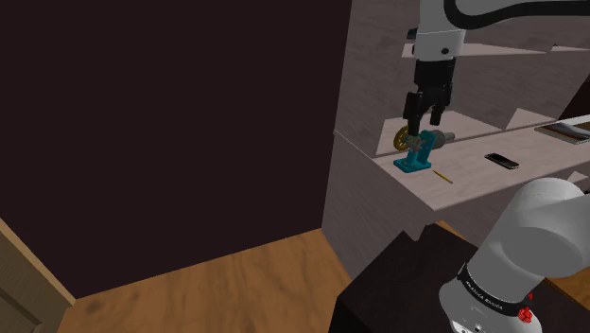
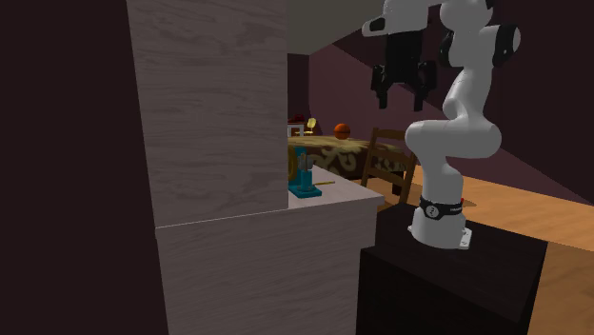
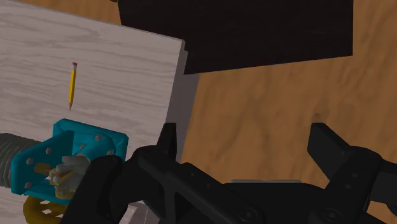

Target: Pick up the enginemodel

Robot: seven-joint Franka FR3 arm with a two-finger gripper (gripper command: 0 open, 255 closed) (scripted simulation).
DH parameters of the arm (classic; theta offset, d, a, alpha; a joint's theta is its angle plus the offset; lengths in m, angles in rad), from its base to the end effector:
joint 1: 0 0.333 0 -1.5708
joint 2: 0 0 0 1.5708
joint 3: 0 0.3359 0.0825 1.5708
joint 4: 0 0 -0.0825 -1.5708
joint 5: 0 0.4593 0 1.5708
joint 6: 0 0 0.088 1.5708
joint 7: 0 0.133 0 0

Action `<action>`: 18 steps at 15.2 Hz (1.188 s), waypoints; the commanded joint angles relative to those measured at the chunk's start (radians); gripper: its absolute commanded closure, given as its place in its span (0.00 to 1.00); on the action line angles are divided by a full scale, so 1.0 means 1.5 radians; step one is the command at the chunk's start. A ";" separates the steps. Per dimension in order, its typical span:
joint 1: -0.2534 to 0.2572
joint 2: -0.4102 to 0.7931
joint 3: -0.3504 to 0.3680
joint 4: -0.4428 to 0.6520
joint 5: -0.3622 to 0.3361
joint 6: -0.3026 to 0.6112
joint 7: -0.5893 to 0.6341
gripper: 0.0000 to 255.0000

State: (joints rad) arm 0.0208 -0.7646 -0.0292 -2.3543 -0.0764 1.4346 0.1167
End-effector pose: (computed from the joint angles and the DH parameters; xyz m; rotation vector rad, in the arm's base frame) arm 0.3542 -0.0157 0.5614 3.0622 -0.1838 -0.2333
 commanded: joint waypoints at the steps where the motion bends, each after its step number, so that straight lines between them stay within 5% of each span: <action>1: 0.000 0.000 0.000 0.000 0.000 0.000 0.000 0.00; 9: 0.007 -0.042 -0.163 -0.062 -0.121 0.078 -0.272 0.00; 18: 0.051 0.035 -0.374 -0.028 -0.215 0.202 -0.575 0.00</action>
State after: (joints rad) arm 0.0839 -0.7350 -0.5513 -2.4080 -0.3879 1.7105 -0.6887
